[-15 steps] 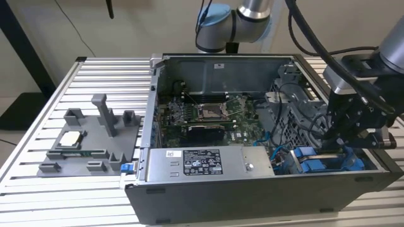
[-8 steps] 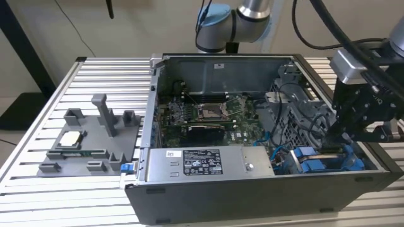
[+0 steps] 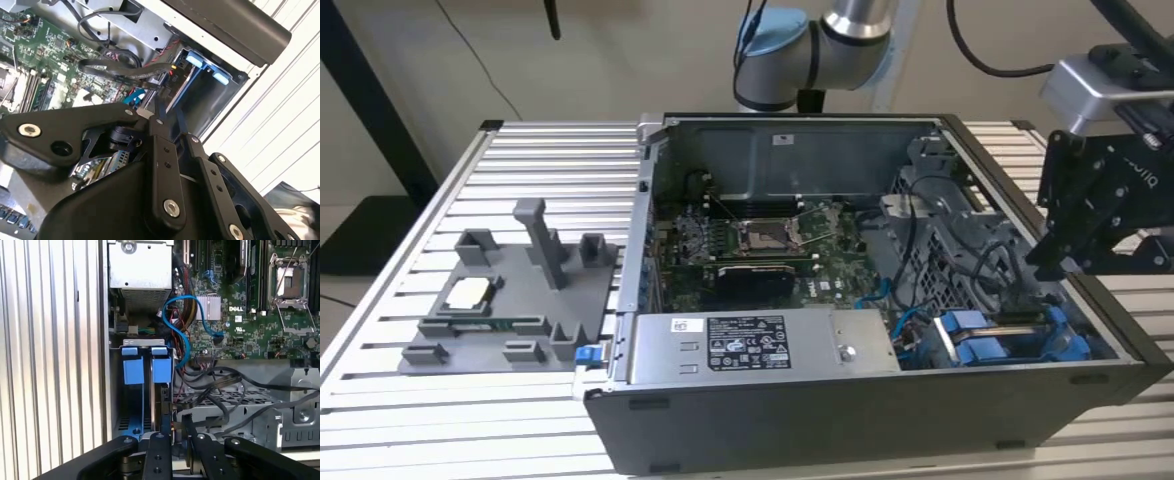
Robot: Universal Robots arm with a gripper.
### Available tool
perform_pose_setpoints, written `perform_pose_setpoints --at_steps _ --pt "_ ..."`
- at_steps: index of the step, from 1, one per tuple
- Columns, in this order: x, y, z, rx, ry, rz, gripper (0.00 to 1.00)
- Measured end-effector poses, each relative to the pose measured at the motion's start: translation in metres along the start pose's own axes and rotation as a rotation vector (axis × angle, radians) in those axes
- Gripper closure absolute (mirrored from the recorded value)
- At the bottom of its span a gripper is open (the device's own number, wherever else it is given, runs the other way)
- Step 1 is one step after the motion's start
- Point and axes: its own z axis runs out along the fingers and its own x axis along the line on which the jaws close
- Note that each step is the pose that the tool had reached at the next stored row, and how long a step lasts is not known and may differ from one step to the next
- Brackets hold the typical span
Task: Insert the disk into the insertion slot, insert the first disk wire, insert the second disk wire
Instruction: 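Insert the second disk wire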
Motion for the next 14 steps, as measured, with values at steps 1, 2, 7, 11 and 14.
perform_pose_setpoints --at_steps 1,2,7,11,14 --pt "-0.0003 0.0 -0.0029 0.0 -0.0001 0.0 0.76" --pt "-0.0006 0.0 -0.0059 0.0 0.0001 0.0 0.76" --pt "-0.0011 -0.0001 -0.0098 0.0003 -0.0002 0.0 0.76" --pt "-0.0011 -0.0001 -0.0099 0.0003 0.0 0.0 0.76" --pt "-0.0011 -0.0001 -0.0099 0.0004 0.0 0.0 0.76"
